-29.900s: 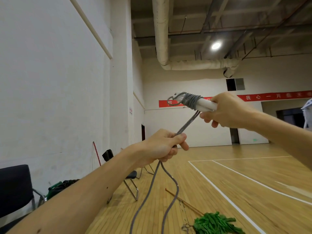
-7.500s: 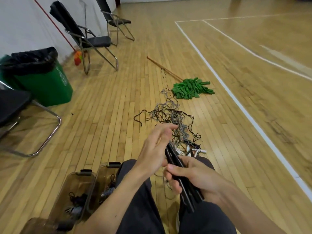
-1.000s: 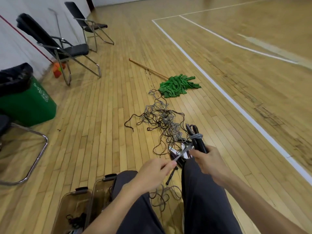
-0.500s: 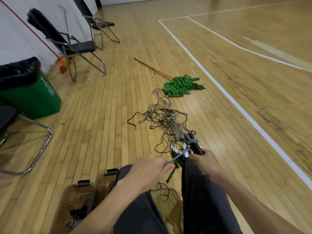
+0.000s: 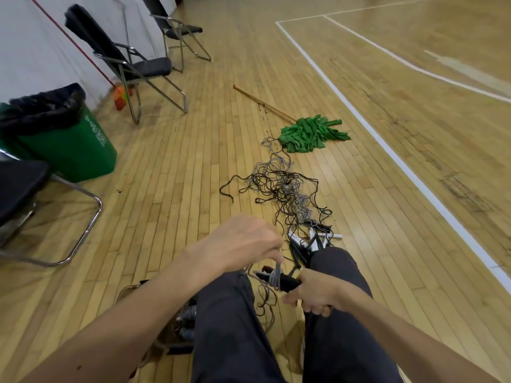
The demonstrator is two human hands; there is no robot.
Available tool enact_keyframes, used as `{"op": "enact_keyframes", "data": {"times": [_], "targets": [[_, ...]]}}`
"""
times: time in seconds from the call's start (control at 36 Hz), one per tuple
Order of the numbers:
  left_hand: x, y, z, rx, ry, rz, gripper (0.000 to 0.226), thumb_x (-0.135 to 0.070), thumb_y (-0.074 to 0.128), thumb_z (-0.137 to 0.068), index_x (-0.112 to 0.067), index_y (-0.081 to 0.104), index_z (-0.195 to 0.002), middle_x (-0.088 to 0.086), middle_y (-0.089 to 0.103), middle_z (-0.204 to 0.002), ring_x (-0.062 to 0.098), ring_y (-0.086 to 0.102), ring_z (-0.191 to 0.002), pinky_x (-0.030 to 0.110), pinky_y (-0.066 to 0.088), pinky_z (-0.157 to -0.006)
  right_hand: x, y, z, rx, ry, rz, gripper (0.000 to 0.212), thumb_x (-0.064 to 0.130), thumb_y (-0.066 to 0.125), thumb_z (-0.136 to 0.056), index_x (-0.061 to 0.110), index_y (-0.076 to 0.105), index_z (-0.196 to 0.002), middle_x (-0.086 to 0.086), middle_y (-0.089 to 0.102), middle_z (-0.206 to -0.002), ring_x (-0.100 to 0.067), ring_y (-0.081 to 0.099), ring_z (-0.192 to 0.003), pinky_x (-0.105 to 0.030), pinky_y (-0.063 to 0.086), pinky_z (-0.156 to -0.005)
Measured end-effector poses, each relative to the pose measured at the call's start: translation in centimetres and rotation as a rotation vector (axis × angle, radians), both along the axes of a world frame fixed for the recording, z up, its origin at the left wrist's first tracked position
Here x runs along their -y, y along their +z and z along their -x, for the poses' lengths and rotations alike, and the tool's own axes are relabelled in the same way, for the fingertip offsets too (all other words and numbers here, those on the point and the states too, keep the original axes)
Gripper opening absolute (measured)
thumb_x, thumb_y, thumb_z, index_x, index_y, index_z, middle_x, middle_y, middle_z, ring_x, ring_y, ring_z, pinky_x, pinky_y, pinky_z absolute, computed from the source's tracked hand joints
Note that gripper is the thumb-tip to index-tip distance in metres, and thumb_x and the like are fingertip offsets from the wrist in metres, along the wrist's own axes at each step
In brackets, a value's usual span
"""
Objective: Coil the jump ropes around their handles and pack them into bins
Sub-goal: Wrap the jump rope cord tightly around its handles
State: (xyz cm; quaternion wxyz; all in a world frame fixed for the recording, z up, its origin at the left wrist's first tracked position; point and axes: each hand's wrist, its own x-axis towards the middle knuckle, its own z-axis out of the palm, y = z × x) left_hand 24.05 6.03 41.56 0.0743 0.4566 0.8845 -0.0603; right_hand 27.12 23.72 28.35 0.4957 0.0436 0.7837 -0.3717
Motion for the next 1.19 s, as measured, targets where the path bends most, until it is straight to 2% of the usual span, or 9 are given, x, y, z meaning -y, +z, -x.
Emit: {"op": "enact_keyframes", "data": {"times": [0.17,0.31,0.44,0.53,0.69,0.81,0.97,1.11,1.19], "targets": [[-0.8,-0.2,1.1,-0.025,-0.058,0.004,0.048,-0.055,0.045,-0.096,-0.014,0.068,-0.102,-0.005,0.065,-0.097,0.01,0.062,-0.084,0.029,0.055,-0.073,0.7,1.9,-1.4,0.016,0.223,-0.048,0.024,0.013,0.043,-0.101,0.017,0.047,-0.078,-0.003,0.029,-0.065,-0.015,0.019,-0.047,-0.026,0.018,-0.044],[-1.1,-0.8,2.0,-0.025,-0.047,0.06,0.05,-0.059,0.045,-0.094,-0.013,0.065,-0.098,-0.004,0.061,-0.093,0.012,0.059,-0.082,0.027,0.05,-0.07,0.2,2.7,-2.5,-0.022,0.223,-0.086,0.022,0.03,0.053,-0.1,0.015,0.047,-0.086,0.003,0.04,-0.052,-0.015,0.029,-0.04,-0.024,0.025,-0.04],[-0.8,-1.6,3.4,0.087,0.044,0.004,0.045,-0.06,0.05,-0.091,-0.017,0.061,-0.089,-0.007,0.059,-0.087,0.011,0.055,-0.083,0.03,0.05,-0.076,0.1,4.5,-3.5,-0.199,0.288,-0.095,0.026,0.036,0.061,-0.098,0.011,0.054,-0.1,-0.004,0.049,-0.068,-0.019,0.04,-0.051,-0.028,0.032,-0.047],[-0.6,-1.9,4.1,0.155,0.127,-0.043,0.042,-0.064,0.056,-0.084,-0.022,0.056,-0.08,-0.011,0.055,-0.078,0.009,0.054,-0.078,0.029,0.05,-0.074,-0.3,5.2,-3.8,-0.245,0.293,-0.076,0.026,0.038,0.062,-0.098,0.013,0.056,-0.092,-0.007,0.052,-0.077,-0.024,0.047,-0.064,-0.03,0.034,-0.053],[-2.1,-2.0,3.9,0.176,0.187,-0.053,0.055,-0.07,0.064,-0.072,-0.016,0.061,-0.079,-0.004,0.061,-0.078,0.016,0.057,-0.085,0.035,0.052,-0.077,0.3,6.3,-4.7,-0.311,0.377,-0.001,0.031,0.037,0.062,-0.098,0.021,0.048,-0.075,0.002,0.048,-0.069,-0.017,0.043,-0.056,-0.031,0.036,-0.056],[-2.2,-2.2,4.0,0.271,0.247,-0.177,0.052,-0.065,0.071,-0.07,-0.013,0.066,-0.077,-0.01,0.053,-0.066,0.007,0.05,-0.068,0.033,0.05,-0.074,-0.3,7.1,-4.8,-0.329,0.308,0.162,0.033,0.035,0.062,-0.097,0.016,0.049,-0.074,0.001,0.044,-0.066,-0.016,0.039,-0.054,-0.033,0.034,-0.057],[-1.7,-3.2,4.2,0.556,0.442,-0.588,0.034,-0.047,0.083,-0.07,-0.021,0.065,-0.084,0.01,0.056,-0.057,0.015,0.043,-0.052,0.026,0.039,-0.054,-1.7,9.1,-5.0,-0.423,0.159,0.417,0.039,0.036,0.064,-0.096,0.01,0.047,-0.073,0.002,0.037,-0.061,-0.016,0.035,-0.055,-0.034,0.032,-0.056],[-2.4,-3.9,3.5,0.692,0.486,-0.762,0.041,-0.048,0.072,-0.072,-0.015,0.061,-0.094,-0.002,0.039,-0.05,0.011,0.029,-0.044,0.018,0.028,-0.046,-2.8,10.0,-4.5,-0.471,0.037,0.586,0.038,0.025,0.065,-0.095,-0.001,0.044,-0.077,-0.005,0.033,-0.063,-0.024,0.032,-0.055,-0.035,0.028,-0.054],[-3.1,-4.9,3.1,0.713,0.516,-0.749,0.016,-0.024,0.068,-0.087,-0.009,0.061,-0.086,-0.01,0.046,-0.049,0.0,0.04,-0.04,0.009,0.033,-0.045,-3.5,10.6,-4.0,-0.51,-0.004,0.635,0.032,0.015,0.065,-0.094,0.004,0.044,-0.072,-0.002,0.035,-0.059,-0.016,0.034,-0.051,-0.028,0.03,-0.051]]}}
